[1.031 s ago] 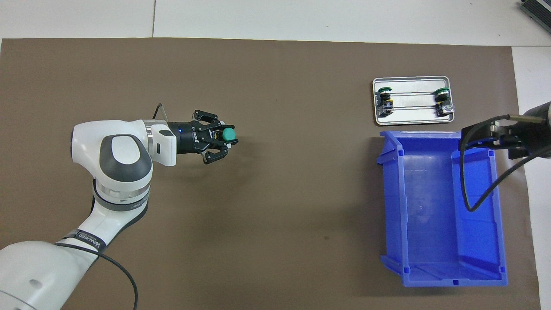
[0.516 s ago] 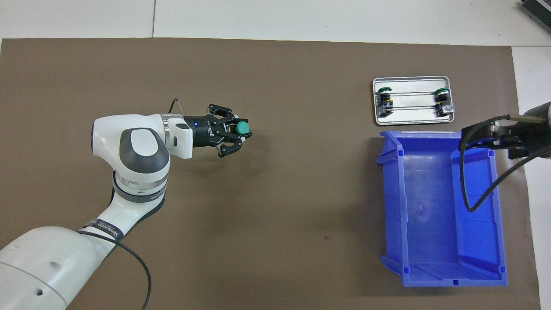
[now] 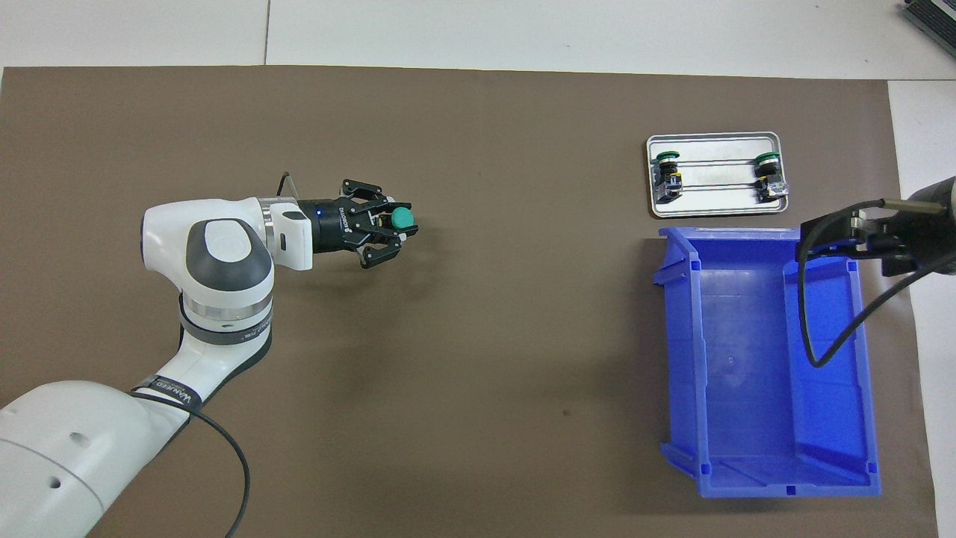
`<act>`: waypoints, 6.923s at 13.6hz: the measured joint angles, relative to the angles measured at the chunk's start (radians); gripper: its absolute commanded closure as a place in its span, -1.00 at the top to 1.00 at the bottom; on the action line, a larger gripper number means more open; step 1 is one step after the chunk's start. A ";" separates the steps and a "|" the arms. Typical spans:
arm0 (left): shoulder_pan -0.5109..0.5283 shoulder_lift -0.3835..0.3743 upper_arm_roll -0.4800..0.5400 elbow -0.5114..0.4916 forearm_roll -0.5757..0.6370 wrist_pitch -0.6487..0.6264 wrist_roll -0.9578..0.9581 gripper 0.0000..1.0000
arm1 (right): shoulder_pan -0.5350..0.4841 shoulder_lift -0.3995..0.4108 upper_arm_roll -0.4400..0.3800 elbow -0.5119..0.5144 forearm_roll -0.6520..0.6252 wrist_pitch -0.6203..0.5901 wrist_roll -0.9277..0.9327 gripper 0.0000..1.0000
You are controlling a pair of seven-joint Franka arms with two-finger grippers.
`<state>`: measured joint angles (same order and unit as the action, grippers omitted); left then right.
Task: Place and press button with both arms
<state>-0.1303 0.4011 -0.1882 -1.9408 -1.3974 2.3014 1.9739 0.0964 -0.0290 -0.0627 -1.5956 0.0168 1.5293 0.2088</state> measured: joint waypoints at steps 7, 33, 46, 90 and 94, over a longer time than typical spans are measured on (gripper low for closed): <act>0.067 -0.013 0.002 -0.075 -0.010 -0.160 0.177 -1.00 | 0.000 0.000 0.000 0.000 0.000 0.000 0.000 1.00; 0.177 -0.132 0.001 -0.317 -0.022 -0.274 0.361 -1.00 | 0.000 0.000 0.000 0.000 0.000 0.000 0.000 1.00; 0.208 -0.151 0.005 -0.337 -0.013 -0.272 0.360 -0.37 | 0.000 0.000 0.000 0.000 0.000 0.000 0.000 1.00; 0.383 -0.266 -0.001 0.132 1.039 -0.513 -0.571 0.99 | 0.000 0.000 0.000 0.000 0.000 0.000 0.000 1.00; 0.290 -0.266 -0.005 0.142 1.062 -0.545 -1.081 0.99 | 0.000 0.000 0.000 0.000 0.000 0.000 0.000 1.00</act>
<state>0.1592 0.1354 -0.1927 -1.7988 -0.3353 1.7567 0.8932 0.0964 -0.0290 -0.0627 -1.5957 0.0168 1.5293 0.2088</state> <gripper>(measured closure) 0.004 0.000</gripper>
